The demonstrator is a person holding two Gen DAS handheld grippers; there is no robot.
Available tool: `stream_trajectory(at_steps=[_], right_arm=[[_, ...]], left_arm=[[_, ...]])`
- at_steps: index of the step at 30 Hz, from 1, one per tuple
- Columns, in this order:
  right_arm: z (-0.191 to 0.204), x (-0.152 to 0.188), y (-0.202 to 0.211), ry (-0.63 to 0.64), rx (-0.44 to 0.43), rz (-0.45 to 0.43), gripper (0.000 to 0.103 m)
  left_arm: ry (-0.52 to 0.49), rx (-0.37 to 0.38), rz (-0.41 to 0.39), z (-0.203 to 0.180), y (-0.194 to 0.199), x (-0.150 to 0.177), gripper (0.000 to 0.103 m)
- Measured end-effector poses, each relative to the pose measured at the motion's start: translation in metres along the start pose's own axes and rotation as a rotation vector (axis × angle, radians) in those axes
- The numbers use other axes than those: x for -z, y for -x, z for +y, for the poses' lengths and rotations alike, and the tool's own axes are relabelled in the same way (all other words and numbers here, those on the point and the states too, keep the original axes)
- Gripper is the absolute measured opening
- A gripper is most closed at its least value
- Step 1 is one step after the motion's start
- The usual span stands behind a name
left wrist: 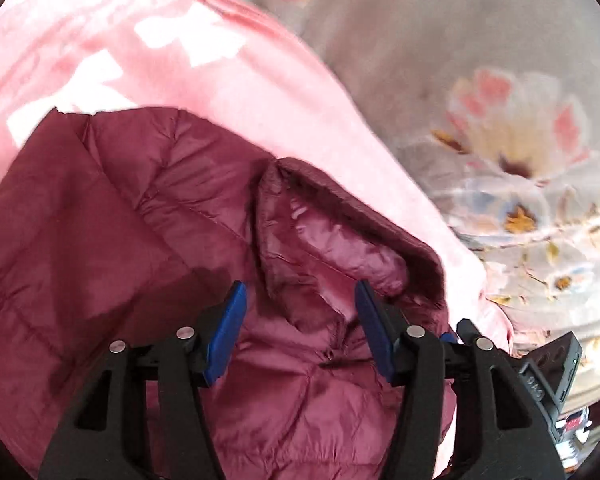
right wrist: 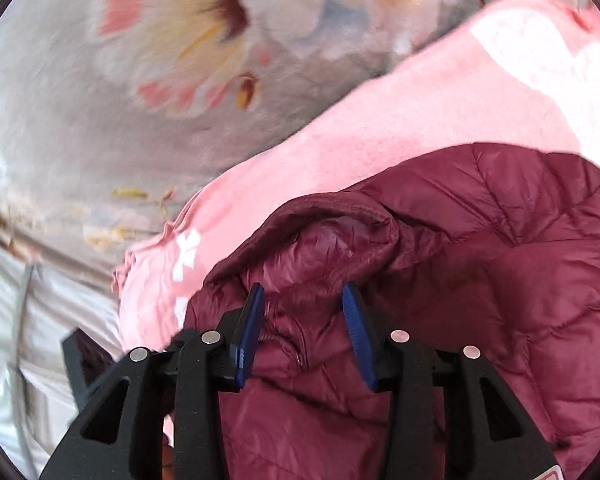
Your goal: Fold large clothes
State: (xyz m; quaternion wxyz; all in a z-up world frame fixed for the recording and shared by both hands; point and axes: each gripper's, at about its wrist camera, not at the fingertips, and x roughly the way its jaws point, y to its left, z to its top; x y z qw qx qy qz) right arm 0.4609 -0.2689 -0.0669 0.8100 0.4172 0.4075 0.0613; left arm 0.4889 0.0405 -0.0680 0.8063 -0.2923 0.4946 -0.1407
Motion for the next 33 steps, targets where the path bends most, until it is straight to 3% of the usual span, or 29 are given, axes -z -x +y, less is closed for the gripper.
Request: stream_trajectory(at_steps=[4,8,10,16,21,29,31,33], right_arm=[[-0.005,-0.003,-0.023,-0.073,0.017,0.062,0.04],[0.001,0.005,-0.028,-0.001,0.056,0.103,0.015],[0.004,0.014,-0.026,0.078,0.116,0.11,0.006],[-0.005,0.03,-0.014,0.245,0.248,0.086,0.004],[0.0,0.047,-0.024,0.417,0.373,0.062,0.002],[0.009,0.085,-0.031,0.675,0.528,-0.094,0.004],[0.012,0.085,-0.031,0.687,0.533,-0.094,0.005],[0.009,0.075,-0.022,0.645,0.481,-0.063,0.006]], left_arm=[[0.085,-0.042,0.077,0.008,-0.02,-0.002,0.054],[0.035,-0.09,0.085,0.003,-0.027,0.004,0.051],[-0.026,-0.123,0.093,-0.003,-0.029,0.008,0.048],[-0.152,-0.203,0.086,-0.006,-0.03,0.02,0.036],[-0.246,-0.235,0.046,-0.011,-0.032,0.031,0.035],[-0.428,-0.288,-0.07,-0.019,-0.037,0.052,0.035],[-0.465,-0.309,-0.112,-0.021,-0.037,0.059,0.035],[-0.458,-0.287,-0.129,-0.018,-0.032,0.058,0.035]])
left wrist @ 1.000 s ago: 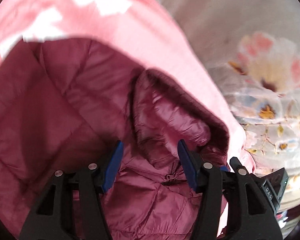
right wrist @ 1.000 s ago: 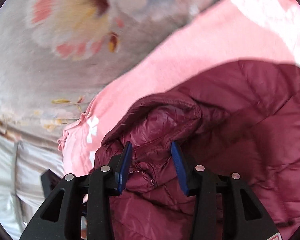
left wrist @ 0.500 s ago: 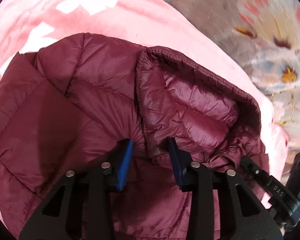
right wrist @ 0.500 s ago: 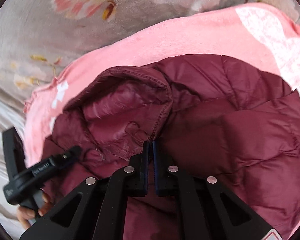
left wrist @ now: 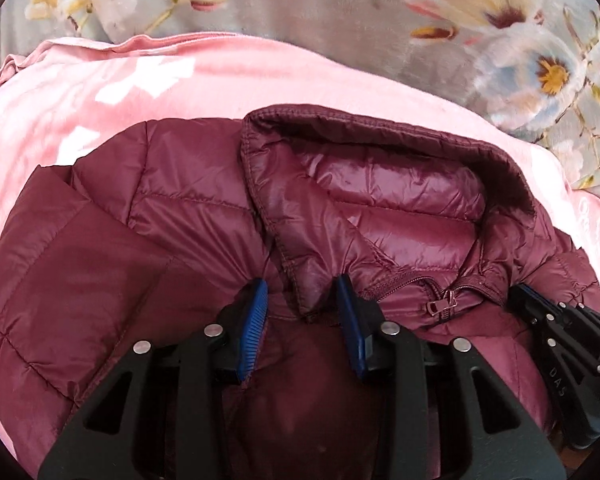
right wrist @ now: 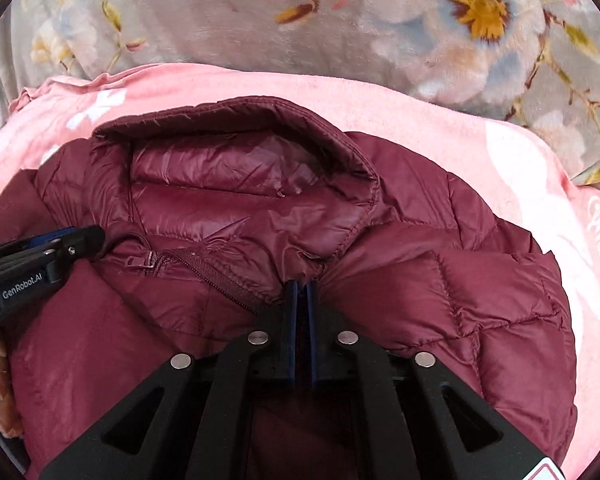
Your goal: Fold large clothes
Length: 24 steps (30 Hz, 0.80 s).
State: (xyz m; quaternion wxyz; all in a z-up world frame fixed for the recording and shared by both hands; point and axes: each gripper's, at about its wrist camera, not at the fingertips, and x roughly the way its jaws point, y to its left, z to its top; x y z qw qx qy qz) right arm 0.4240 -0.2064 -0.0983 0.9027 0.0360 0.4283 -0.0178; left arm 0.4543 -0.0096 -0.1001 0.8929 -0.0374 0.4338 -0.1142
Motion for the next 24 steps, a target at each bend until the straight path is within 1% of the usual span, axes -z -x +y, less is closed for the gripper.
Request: stream_trajectory(at_steps=[2,3,5,7,9,10,12,13,14,15,16,17,18,19,20,21,22,24], right_arm=[[-0.022,-0.002,0.011,-0.069,-0.076,0.027,0.007],[-0.034,-0.005,0.019,-0.111,-0.109,0.024,0.007],[-0.054,-0.015,0.038,-0.178,-0.152,-0.016,0.012],[-0.068,-0.031,0.05,-0.24,-0.2,-0.052,0.016],[-0.076,-0.047,0.055,-0.295,-0.251,-0.062,0.018],[-0.08,-0.06,0.054,-0.331,-0.295,-0.059,0.021],[-0.083,-0.077,0.043,-0.403,-0.377,-0.035,0.031],[-0.085,-0.082,0.036,-0.459,-0.43,-0.017,0.041],[-0.089,-0.086,0.023,-0.537,-0.502,0.006,0.047],[-0.089,-0.088,0.012,-0.604,-0.553,0.026,0.047],[-0.093,-0.088,-0.003,-0.682,-0.604,0.053,0.047],[-0.096,-0.087,-0.012,-0.722,-0.622,0.069,0.047],[-0.098,-0.085,-0.021,-0.763,-0.634,0.084,0.047],[-0.1,-0.082,-0.032,-0.812,-0.651,0.106,0.047],[-0.1,-0.08,-0.038,-0.842,-0.666,0.12,0.047],[-0.101,-0.076,-0.041,-0.869,-0.682,0.131,0.047],[-0.103,-0.073,-0.046,-0.891,-0.693,0.141,0.047],[-0.106,-0.072,-0.054,-0.917,-0.684,0.158,0.046]], left_arm=[[0.04,0.044,0.003,0.011,0.007,-0.002,0.036],[0.062,0.062,0.003,0.019,0.014,-0.004,0.036],[0.06,0.044,-0.021,0.026,0.028,-0.009,0.036],[0.039,0.034,-0.072,0.034,0.05,-0.025,0.038],[0.056,0.045,-0.102,0.036,0.065,-0.046,0.045],[0.072,0.056,-0.106,0.037,0.07,-0.055,0.049],[0.136,0.105,-0.119,0.039,0.074,-0.083,0.057],[0.162,0.123,-0.11,0.04,0.072,-0.091,0.065],[0.202,0.144,-0.094,0.041,0.068,-0.102,0.07],[0.246,0.181,-0.07,0.043,0.061,-0.11,0.072],[0.306,0.238,-0.024,0.044,0.047,-0.118,0.074],[0.361,0.277,0.018,0.047,0.035,-0.122,0.074],[0.44,0.319,0.081,0.053,0.016,-0.124,0.074],[0.501,0.331,0.127,0.059,0.002,-0.123,0.074],[0.542,0.342,0.155,0.063,-0.006,-0.121,0.074],[0.604,0.352,0.197,0.069,-0.021,-0.118,0.074],[0.641,0.351,0.22,0.073,-0.027,-0.115,0.074],[0.653,0.333,0.249,0.075,-0.036,-0.113,0.072]])
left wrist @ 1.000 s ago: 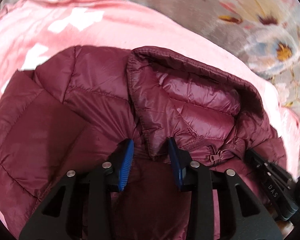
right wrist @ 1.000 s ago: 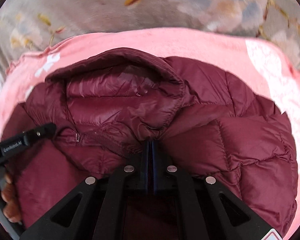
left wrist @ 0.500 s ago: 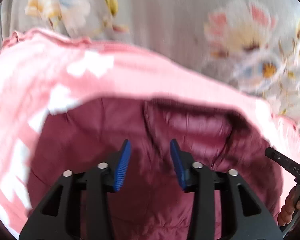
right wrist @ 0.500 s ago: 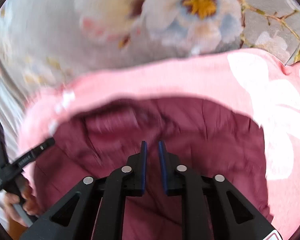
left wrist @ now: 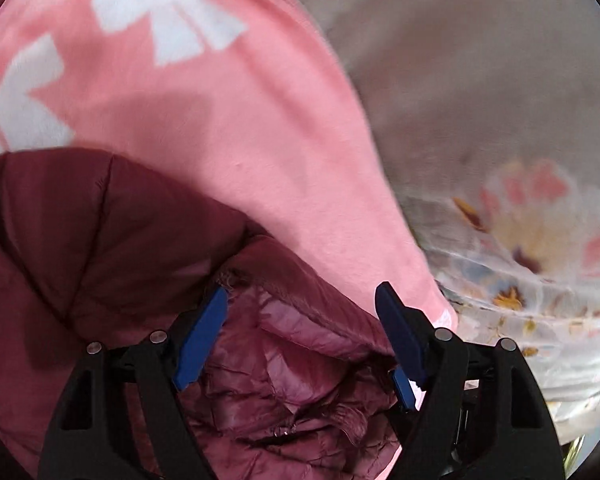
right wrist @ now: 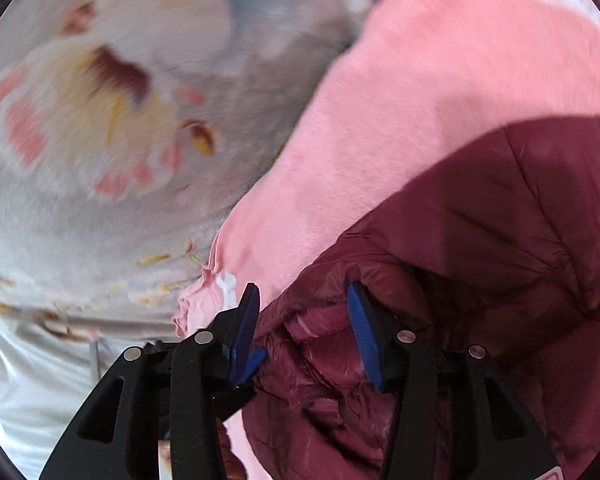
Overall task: Fold large clothes
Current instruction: 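Lower the folded hem onto the collar and press with both tools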
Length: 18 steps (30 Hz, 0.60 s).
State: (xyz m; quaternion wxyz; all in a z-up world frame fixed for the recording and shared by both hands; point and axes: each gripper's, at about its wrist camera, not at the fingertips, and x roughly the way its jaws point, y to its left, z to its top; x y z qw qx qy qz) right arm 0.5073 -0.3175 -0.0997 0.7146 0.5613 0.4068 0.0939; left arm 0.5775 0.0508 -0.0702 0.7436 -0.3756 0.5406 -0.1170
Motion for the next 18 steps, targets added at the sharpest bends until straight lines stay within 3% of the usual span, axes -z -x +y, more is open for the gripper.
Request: stream_trajectory(at_steps=[1,2,5,7,10,18], right_arm=[[-0.001,-0.002,-0.003,0.003,0.017,-0.004,0.032],[-0.001,-0.002,-0.001,0.02,0.041,-0.005,0.012],[0.011,0.004,-0.004,0.182,0.226,0.008,0.001],[0.019,0.015,-0.013,0.343,0.384,0.035,0.0],[0.014,0.028,-0.028,0.463,0.519,0.091,0.0],[0.021,0.058,-0.047,0.706,0.649,-0.02,0.0]], left_arm=[[-0.009,-0.018,0.004,0.0,-0.003,0.0,0.066],[-0.02,-0.038,0.006,-0.001,-0.004,0.001,0.052],[-0.114,-0.159,0.017,-0.009,-0.01,0.005,0.024],[-0.196,-0.216,0.032,-0.013,-0.014,0.014,0.019],[-0.29,-0.3,0.052,-0.012,-0.025,0.028,0.018],[-0.495,-0.383,-0.039,-0.024,-0.033,0.053,0.018]])
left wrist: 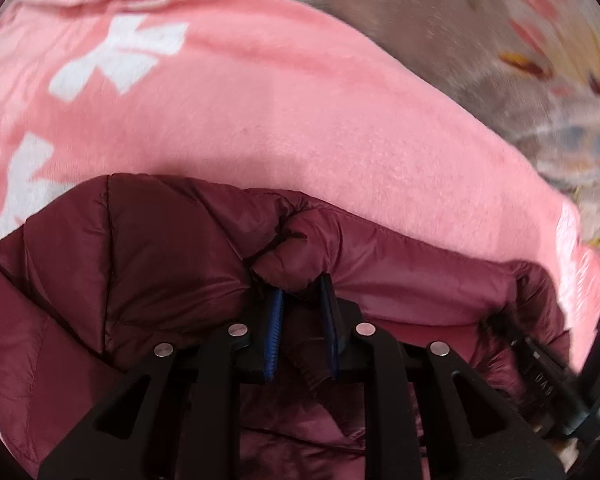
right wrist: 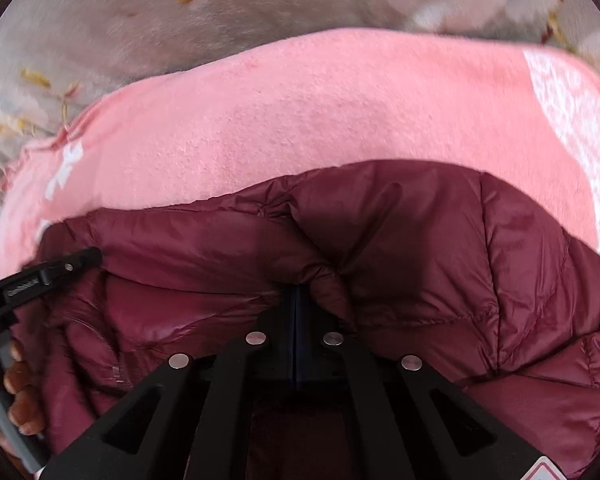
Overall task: Fold large clothes
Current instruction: 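Lower the folded hem onto the collar and press with both tools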
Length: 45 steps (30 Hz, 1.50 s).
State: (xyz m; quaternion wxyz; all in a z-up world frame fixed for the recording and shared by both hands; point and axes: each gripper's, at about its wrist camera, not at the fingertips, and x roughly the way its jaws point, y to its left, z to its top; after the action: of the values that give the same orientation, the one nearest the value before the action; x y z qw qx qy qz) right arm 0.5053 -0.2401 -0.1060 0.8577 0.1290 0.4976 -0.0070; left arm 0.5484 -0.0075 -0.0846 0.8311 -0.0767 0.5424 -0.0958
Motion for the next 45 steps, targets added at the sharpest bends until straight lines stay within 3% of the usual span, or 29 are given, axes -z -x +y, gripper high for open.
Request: stream_trajectory(at_steps=[4,7,11,17,24,28,41,45], right_arm=[[0.015,0.0,-0.004,0.095,0.128,-0.067,0.0],[0.02,-0.001,-0.006,0.114,0.161,-0.078,0.0],[0.025,-0.006,-0.007,0.113,0.166,-0.085,0.0],[0.027,-0.01,0.048,0.059,0.071,-0.211,0.0],[0.039,-0.02,0.009,0.119,0.159,-0.12,0.0],[0.022,-0.009,-0.001,0.092,0.143,-0.095,0.0],[0.023,-0.013,-0.018,0.096,0.144,-0.08,0.0],[0.014,-0.013,-0.019,0.056,0.089,-0.082,0.0]], left_arm=[[-0.079,-0.05,-0.101,-0.009,-0.002,0.015,0.018],[-0.128,-0.105,-0.172,-0.015,-0.001,0.028,0.018],[-0.137,-0.122,-0.21,-0.013,0.0,0.032,0.018],[-0.135,-0.116,-0.222,-0.014,0.002,0.036,0.018],[-0.133,-0.113,-0.224,-0.015,0.007,0.037,0.018],[-0.131,-0.11,-0.223,-0.009,0.003,0.037,0.018],[-0.132,-0.119,-0.22,-0.017,-0.002,0.032,0.018],[-0.139,-0.134,-0.215,-0.021,-0.005,0.03,0.018]])
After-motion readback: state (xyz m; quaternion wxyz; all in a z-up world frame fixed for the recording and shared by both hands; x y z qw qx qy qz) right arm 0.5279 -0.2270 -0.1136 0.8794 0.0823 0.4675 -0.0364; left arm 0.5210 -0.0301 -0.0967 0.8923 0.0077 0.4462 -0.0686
